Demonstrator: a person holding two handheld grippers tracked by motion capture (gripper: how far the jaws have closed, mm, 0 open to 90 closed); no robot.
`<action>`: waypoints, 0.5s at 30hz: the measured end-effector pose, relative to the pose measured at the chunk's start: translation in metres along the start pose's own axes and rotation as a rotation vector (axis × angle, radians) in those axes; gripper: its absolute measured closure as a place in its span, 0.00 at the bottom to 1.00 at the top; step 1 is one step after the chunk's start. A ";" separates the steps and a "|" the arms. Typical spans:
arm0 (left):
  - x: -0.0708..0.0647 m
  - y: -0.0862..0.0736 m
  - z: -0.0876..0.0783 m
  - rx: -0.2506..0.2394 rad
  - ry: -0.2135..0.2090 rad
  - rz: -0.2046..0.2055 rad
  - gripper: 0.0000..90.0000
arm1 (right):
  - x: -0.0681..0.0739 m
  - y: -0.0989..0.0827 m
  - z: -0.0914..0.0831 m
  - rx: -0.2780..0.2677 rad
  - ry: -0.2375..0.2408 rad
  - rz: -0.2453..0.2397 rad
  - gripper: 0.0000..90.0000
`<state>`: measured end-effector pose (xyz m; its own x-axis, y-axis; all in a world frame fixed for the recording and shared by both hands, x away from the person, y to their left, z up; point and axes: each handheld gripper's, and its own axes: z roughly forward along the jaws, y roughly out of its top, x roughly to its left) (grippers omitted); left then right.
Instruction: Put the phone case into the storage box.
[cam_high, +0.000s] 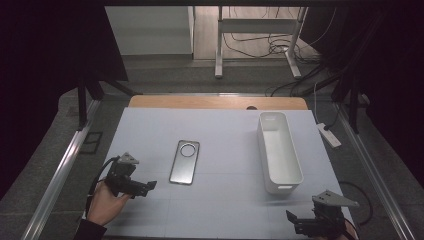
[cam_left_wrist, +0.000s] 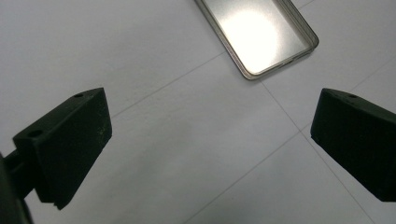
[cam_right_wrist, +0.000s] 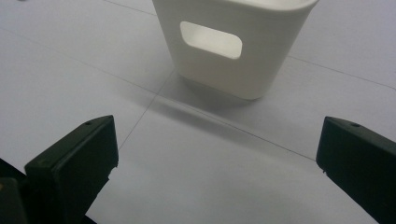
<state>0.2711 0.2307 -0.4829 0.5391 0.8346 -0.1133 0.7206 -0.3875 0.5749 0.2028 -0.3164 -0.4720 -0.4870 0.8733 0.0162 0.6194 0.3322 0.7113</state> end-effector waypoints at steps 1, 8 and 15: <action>0.000 0.002 0.001 0.005 -0.003 0.001 0.00 | 0.000 0.000 0.000 -0.001 0.001 0.000 0.00; 0.001 0.015 0.010 0.020 -0.012 0.019 0.00 | 0.000 0.000 0.000 0.000 0.003 -0.001 0.00; 0.000 0.028 0.016 0.030 -0.020 0.029 0.00 | 0.000 0.000 0.000 -0.001 0.006 -0.001 0.00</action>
<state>0.2980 0.2137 -0.4793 0.5684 0.8150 -0.1132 0.7171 -0.4231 0.5539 0.2028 -0.3166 -0.4719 -0.4913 0.8708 0.0197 0.6184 0.3328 0.7119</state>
